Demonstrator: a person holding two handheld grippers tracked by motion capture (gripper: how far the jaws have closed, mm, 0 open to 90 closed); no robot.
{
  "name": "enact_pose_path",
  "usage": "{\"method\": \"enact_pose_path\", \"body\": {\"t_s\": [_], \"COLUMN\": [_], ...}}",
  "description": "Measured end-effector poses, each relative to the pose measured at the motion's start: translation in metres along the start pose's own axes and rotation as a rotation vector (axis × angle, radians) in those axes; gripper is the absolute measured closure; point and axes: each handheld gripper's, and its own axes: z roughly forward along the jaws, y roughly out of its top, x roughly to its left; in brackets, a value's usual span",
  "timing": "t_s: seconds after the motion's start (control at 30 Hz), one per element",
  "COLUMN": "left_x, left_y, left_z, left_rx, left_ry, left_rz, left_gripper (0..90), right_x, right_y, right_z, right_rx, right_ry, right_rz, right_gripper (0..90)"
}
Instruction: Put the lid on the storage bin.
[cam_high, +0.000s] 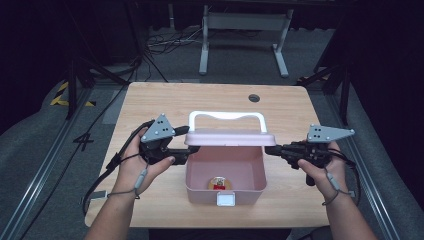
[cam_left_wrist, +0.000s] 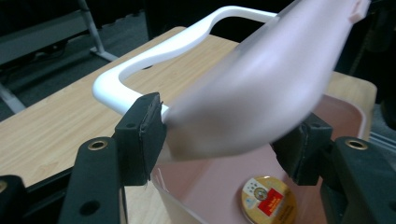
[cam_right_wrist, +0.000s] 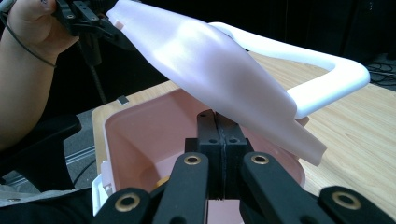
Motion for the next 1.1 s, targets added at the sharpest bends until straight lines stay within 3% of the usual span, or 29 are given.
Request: {"method": "enact_pose_path", "body": {"t_s": [0.27,0.37,0.43,0.63,0.9,1.1], "left_x": [0.006,0.013,0.019,0.029,0.05,0.059], "left_y": [-0.006,-0.009,-0.013,-0.019,-0.028,-0.031], "left_z": [-0.008,-0.013,-0.013,-0.017,-0.026,-0.028], "left_rx": [0.027,0.034,0.08,0.095,0.062,0.044], "left_ry": [0.003,0.009,0.018,0.028,0.082,0.109], "left_rz": [-0.002,-0.017,-0.024,-0.045,-0.11,-0.13], "left_gripper": [35.9,34.8,34.4,34.1,34.2,34.4], "right_x": [0.001,0.003,0.004,0.006,0.008,0.01], "right_y": [0.001,0.002,0.002,0.003,0.003,0.003], "right_z": [0.0,-0.002,-0.002,-0.002,-0.002,-0.003], "right_rx": [-0.006,-0.005,-0.004,0.002,0.008,0.018], "right_ry": [0.007,0.009,0.007,0.004,0.005,0.008], "right_rz": [-0.003,-0.006,-0.006,-0.016,-0.016,-0.014], "right_gripper": [90.0,90.0,90.0,90.0,90.0,90.0]}}
